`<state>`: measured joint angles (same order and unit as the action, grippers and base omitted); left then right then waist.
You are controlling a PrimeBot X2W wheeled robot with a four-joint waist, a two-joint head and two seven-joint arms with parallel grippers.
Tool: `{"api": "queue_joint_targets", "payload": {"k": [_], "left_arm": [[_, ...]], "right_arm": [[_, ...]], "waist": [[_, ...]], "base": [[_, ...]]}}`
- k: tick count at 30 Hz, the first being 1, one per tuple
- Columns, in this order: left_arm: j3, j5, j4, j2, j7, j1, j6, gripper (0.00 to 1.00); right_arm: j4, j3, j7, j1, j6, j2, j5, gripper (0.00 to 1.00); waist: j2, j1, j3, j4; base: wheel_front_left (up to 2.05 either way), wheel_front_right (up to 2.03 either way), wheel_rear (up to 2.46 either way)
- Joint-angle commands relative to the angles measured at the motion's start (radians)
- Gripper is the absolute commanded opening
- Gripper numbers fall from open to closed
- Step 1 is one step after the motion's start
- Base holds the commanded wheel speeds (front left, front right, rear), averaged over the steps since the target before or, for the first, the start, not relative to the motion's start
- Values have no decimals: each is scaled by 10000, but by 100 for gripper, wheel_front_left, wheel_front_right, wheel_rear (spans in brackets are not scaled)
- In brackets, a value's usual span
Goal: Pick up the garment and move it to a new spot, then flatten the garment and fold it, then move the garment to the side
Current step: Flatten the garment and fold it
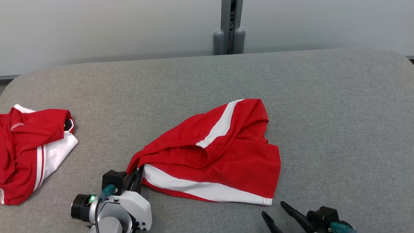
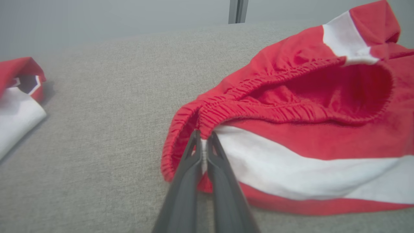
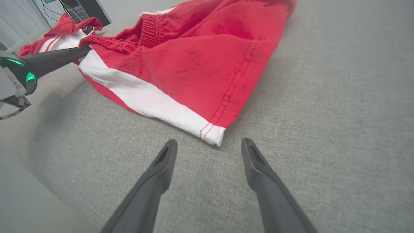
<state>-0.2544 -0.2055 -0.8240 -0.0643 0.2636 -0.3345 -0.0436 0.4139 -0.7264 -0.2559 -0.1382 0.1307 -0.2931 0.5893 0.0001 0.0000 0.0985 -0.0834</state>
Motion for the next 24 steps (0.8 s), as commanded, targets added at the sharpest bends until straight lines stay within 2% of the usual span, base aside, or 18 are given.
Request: {"api": "queue_joint_targets", "payload": {"k": [1,11,24], "left_arm": [[-2,-38,30,-82,24,59,-40,0],[-73,-48,89,-66,24,64,-83,0],[-140,-43,187,-55,24,56,-60,0]], "right_arm": [[100,-204,-41,-202,2,-87,50,100],[539,-812,-95,-695,2,-6,-101,100],[818,-643,-99,-908,2,126,-302,100]], "waist": [[-1,0,9,26],[-1,0,56,198],[-1,0,260,406]], "base": [[0,0,0],[0,0,0],[0,0,0]]}}
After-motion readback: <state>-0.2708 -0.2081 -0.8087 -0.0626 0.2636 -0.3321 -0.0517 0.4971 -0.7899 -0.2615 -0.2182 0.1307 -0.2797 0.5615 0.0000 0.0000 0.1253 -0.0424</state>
